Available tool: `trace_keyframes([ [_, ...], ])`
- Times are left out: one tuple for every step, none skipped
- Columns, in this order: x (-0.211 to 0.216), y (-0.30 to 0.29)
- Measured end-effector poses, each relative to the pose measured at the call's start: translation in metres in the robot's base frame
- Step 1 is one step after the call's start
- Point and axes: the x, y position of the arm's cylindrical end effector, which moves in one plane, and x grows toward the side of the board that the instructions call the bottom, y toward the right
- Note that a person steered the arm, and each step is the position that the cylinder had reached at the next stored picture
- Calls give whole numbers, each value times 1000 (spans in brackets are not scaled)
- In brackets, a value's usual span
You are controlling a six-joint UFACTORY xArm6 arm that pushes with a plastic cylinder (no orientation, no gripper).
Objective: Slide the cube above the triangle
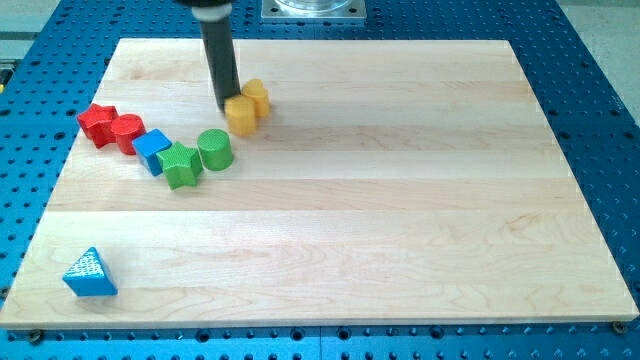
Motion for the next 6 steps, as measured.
trace_keyframes([
  [26,-5],
  [19,-38],
  [30,-78],
  [67,-105],
  [116,-105],
  [110,-116],
])
